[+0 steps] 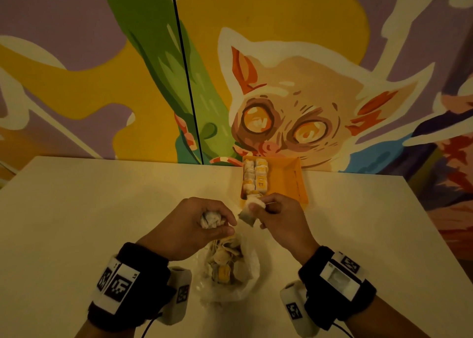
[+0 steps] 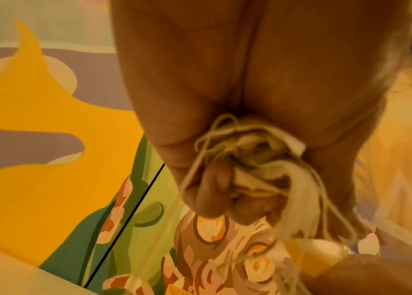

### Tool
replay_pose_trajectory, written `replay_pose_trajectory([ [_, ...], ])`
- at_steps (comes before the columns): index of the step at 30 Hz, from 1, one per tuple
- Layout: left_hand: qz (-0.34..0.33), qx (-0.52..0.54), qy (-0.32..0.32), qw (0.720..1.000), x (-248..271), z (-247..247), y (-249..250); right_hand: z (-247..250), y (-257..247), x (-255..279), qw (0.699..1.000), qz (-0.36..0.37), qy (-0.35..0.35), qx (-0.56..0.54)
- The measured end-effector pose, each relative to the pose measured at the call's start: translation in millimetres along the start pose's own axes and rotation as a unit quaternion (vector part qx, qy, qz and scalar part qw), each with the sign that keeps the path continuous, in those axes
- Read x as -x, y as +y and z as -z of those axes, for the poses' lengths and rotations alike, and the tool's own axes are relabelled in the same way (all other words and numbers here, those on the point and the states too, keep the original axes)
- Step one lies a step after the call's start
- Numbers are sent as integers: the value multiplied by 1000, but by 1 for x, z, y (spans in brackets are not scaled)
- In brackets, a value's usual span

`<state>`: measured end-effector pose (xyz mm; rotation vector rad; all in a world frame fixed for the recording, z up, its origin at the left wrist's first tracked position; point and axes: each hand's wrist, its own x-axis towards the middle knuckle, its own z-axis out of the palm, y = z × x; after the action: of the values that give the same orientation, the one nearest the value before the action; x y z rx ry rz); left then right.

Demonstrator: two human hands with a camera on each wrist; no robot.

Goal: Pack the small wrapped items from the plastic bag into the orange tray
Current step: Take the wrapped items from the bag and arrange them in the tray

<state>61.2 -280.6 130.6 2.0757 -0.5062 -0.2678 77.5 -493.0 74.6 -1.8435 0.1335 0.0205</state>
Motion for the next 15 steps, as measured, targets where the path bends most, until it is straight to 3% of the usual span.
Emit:
replay_pose_trajectory([
  [6, -7, 1, 1, 1000, -8, -2, 4, -11, -5, 4, 996, 68, -43, 26],
  [15, -15, -47, 20, 999, -6, 9, -1, -19, -15, 22, 987, 64, -149, -9],
])
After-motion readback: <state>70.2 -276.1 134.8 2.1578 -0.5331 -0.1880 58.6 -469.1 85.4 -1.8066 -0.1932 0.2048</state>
